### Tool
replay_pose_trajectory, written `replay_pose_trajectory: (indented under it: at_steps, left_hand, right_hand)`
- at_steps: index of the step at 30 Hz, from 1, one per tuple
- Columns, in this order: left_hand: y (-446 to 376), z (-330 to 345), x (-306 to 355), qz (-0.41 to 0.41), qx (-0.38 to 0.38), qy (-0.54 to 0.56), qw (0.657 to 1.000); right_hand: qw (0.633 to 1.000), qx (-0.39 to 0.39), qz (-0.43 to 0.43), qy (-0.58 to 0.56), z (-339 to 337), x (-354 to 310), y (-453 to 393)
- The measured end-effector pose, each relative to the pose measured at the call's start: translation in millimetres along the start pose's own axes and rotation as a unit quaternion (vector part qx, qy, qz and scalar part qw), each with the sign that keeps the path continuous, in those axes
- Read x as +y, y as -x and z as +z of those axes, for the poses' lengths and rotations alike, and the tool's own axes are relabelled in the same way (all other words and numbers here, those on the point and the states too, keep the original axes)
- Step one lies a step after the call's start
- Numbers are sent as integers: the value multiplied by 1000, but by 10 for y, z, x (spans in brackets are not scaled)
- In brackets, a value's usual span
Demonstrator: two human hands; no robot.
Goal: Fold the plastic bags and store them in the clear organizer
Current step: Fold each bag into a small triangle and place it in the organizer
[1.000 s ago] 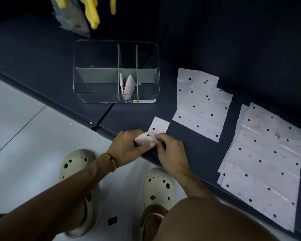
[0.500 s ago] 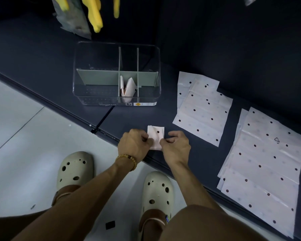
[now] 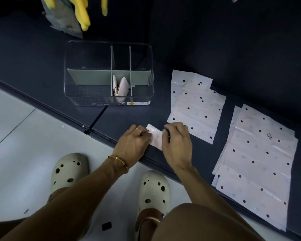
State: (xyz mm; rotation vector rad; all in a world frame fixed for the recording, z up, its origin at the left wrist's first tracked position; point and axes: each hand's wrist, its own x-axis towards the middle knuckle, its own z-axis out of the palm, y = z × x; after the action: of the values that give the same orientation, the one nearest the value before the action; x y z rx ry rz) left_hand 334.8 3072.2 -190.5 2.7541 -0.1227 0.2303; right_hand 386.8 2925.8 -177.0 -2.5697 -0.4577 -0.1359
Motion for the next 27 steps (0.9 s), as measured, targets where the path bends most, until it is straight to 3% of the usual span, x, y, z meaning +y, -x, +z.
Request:
replay_pose_trajectory:
  at_steps: [2,7,10,13,16,20,27]
  left_hand:
    - [24,46,70,-30,15,15,999]
    - [15,92,96,-68,42,17,997]
    - [-19,70,67,-55,59,-15,997]
    - [-121,115,85,50,33,-60,996]
    - [-238,202,131,126,-17,-35,991]
    - [-303,213,-13,152,-43,-20,987]
    - [-286,60,-405,109,-85,-30,990]
  right_hand:
    - [997,-4,-55,58,-27,78,152]
    - [962,-202,-70,169,48,279,435]
    - [960,-201,-65,186,125,281,468]
    - [965,-183,-57,177,134,264,459]
    - [968,-178,-57,170,136,274,460]
    - [970,-176,-55,159,131,283,474]
    - [970,-177,-56,160,120,280,473]
